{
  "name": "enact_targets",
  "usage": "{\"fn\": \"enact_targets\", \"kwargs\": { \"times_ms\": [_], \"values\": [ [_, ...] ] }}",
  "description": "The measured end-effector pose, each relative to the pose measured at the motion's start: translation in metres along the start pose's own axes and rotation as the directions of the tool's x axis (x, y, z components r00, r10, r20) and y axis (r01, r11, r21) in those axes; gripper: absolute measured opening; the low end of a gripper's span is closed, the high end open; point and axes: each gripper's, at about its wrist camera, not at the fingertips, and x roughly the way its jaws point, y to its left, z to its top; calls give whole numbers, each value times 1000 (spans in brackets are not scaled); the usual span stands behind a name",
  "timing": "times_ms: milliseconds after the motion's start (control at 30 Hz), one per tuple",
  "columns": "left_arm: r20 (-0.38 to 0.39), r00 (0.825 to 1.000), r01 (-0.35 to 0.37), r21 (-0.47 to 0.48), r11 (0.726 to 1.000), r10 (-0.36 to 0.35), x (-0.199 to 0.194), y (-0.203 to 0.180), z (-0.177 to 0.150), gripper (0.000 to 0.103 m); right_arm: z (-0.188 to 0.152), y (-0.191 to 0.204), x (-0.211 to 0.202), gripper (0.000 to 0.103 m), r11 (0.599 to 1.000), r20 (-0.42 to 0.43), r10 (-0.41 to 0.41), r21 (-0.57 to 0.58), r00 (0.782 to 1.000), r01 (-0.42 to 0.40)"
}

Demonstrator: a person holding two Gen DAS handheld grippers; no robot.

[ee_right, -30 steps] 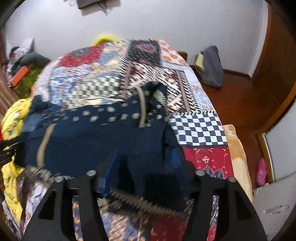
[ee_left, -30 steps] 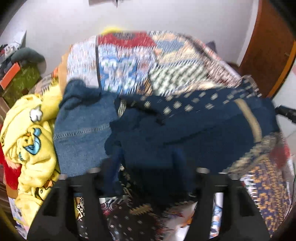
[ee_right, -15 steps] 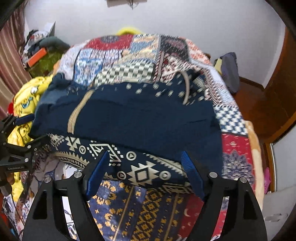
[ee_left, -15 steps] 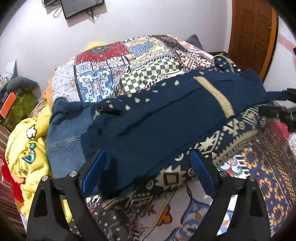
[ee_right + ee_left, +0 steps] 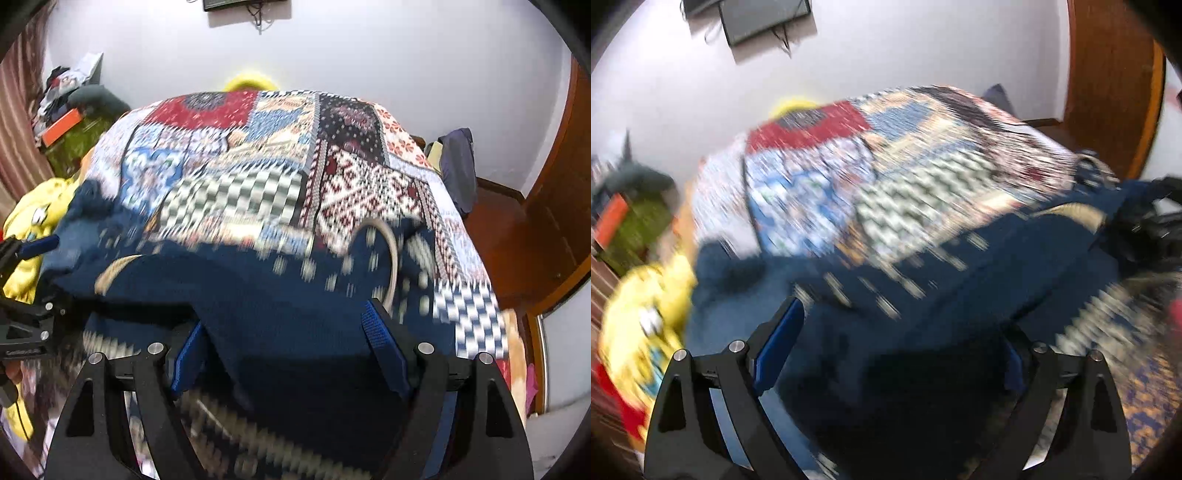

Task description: Fold large clothes

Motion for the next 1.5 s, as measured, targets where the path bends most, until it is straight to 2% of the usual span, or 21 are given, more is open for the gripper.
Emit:
{"fn": "enact_targets", "kwargs": {
  "times_ms": [67, 167, 267, 333, 400, 500, 567, 633, 700, 800, 900, 1067, 1167, 1233, 1333, 1433, 1500],
  "values": [
    [-12, 999, -44, -19, 999, 44, 10, 13, 19, 94, 15, -2, 1, 77, 999, 24, -32, 11, 999, 32],
    [8, 998, -61, -80, 995, 62, 6, 35, 41, 94, 34, -3, -7, 77, 996, 82, -91, 25, 992, 89],
    [72, 990, -114, -81, 990, 120, -14, 41, 51, 94, 42, -3, -27, 77, 995, 147, -96, 30, 984, 92],
    [115, 986, -115, -72, 991, 123, -31, 40, 50, 94, 41, -3, -41, 77, 997, 172, -69, 38, 983, 63],
    [126, 989, -76, -67, 995, 84, -42, 36, 45, 94, 36, 0, -51, 77, 999, 177, -1, 43, 984, -7],
    [96, 995, 39, -58, 998, -33, -48, 25, 28, 94, 20, 11, -56, 77, 994, 142, 103, 28, 984, -108],
    [68, 991, 118, -56, 991, -114, -48, 15, 13, 94, 6, 20, -53, 77, 985, 97, 169, 8, 981, -171],
    [12, 980, 201, -64, 977, -201, -40, 3, -6, 94, -11, 26, -46, 77, 978, 54, 205, 11, 977, -206],
    [-42, 963, 261, -75, 962, -265, -28, -8, -24, 94, -27, 29, -34, 77, 979, 4, 205, 13, 979, -205],
    [-104, 958, 260, -72, 963, -266, -9, -20, -48, 94, -46, 33, -14, 77, 982, -72, 187, -1, 980, -188],
    [-94, 952, 282, -111, 953, -293, -3, -14, -57, 97, -54, 21, -6, 77, 987, -55, 159, 13, 986, -159],
    [-67, 937, 329, -166, 930, -344, -9, 2, -66, 98, -50, -23, -7, 77, 989, -48, 95, 123, 994, -88],
    [-49, 937, 333, -173, 927, -346, -17, 7, -74, 98, -57, -37, -12, 77, 986, -46, 94, 146, 994, -86],
    [-50, 943, 315, -187, 931, -329, -19, 13, -81, 98, -63, -41, -18, 77, 989, -41, 52, 140, 998, -46],
    [-87, 970, 207, -208, 956, -228, -17, 25, -100, 98, -76, -47, -30, 77, 993, -59, -5, 116, 998, 12],
    [-138, 969, 163, -269, 949, -205, -13, 45, -123, 98, -92, -59, -36, 77, 992, -94, -41, 119, 995, 52],
    [-186, 973, 77, -306, 949, -139, -15, 65, -141, 98, -102, -70, -40, 77, 986, -132, -78, 137, 988, 96]
  ]
}}
